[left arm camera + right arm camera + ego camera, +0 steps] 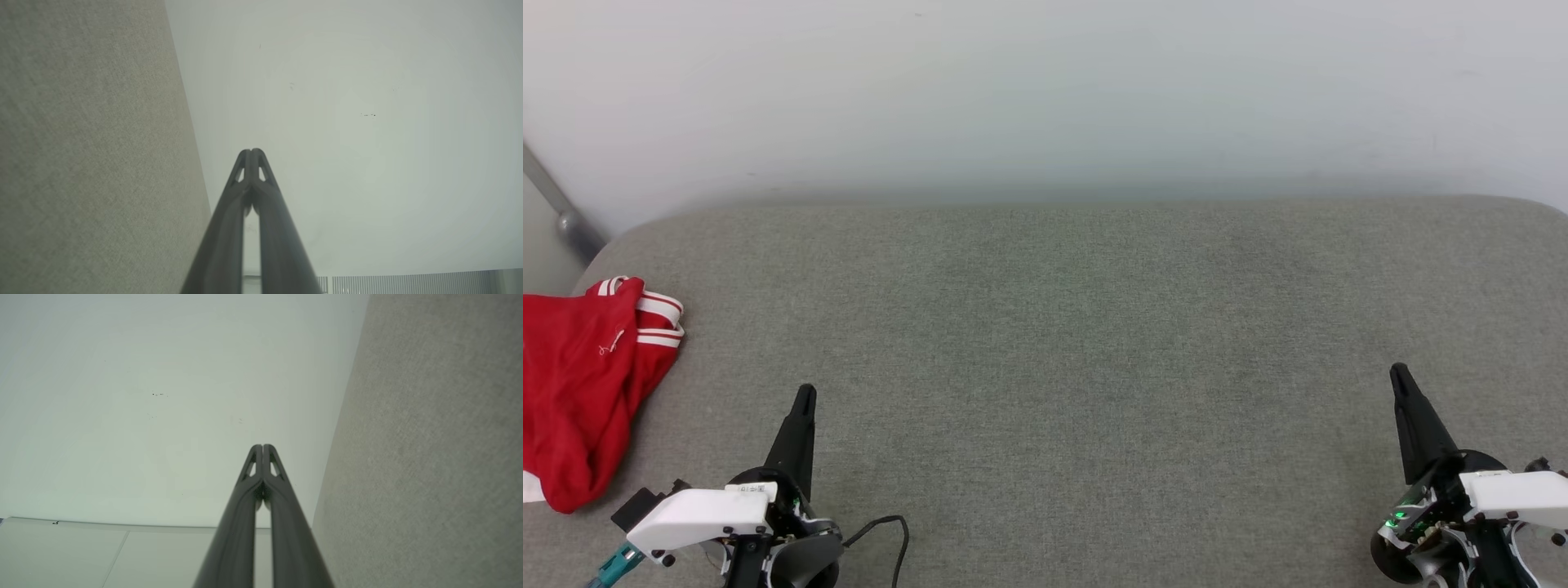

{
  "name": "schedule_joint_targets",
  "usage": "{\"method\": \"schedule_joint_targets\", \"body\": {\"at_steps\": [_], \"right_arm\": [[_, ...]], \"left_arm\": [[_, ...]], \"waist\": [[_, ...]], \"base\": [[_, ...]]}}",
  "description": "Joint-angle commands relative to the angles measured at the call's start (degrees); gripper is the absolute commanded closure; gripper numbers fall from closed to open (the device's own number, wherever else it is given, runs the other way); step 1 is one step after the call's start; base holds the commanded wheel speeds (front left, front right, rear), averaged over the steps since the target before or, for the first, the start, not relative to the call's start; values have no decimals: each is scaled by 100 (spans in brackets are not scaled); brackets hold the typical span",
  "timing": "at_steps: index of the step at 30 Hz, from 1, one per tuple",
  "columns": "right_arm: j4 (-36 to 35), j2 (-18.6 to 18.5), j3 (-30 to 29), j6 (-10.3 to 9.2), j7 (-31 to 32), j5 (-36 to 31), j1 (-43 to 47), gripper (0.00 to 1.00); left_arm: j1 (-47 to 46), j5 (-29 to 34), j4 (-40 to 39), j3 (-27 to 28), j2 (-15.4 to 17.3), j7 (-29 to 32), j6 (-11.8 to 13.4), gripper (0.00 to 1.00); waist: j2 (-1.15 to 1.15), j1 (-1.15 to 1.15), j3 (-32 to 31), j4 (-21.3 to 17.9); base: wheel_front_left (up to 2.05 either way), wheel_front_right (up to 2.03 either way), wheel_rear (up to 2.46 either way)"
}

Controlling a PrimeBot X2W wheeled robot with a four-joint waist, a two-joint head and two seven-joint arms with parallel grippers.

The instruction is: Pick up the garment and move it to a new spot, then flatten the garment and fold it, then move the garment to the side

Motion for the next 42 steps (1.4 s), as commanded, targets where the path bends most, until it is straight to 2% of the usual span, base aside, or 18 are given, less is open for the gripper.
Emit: {"method": "schedule_joint_targets", "body": {"at_steps": [1, 36, 37, 42], "right_arm": [[4, 24, 4, -2, -7, 9, -65, 100], [4, 24, 4, -2, -8, 9, -65, 100], [19, 0, 1, 0, 0, -1, 10, 0], [-29, 3, 60, -1, -108, -70, 71, 0]], "left_arm": [[-37, 2, 0, 6, -7, 8, -20, 100], [-37, 2, -1, 5, -7, 8, -20, 100], [9, 0, 22, -2, -1, 0, 1, 0], [31, -14, -2, -132, -3, -99, 2, 0]], "waist": [[0, 0, 0, 0], [0, 0, 0, 0], [0, 0, 0, 0], [0, 0, -3, 1]], "base": [[0, 0, 0], [0, 0, 0], [0, 0, 0], [0, 0, 0]]}}
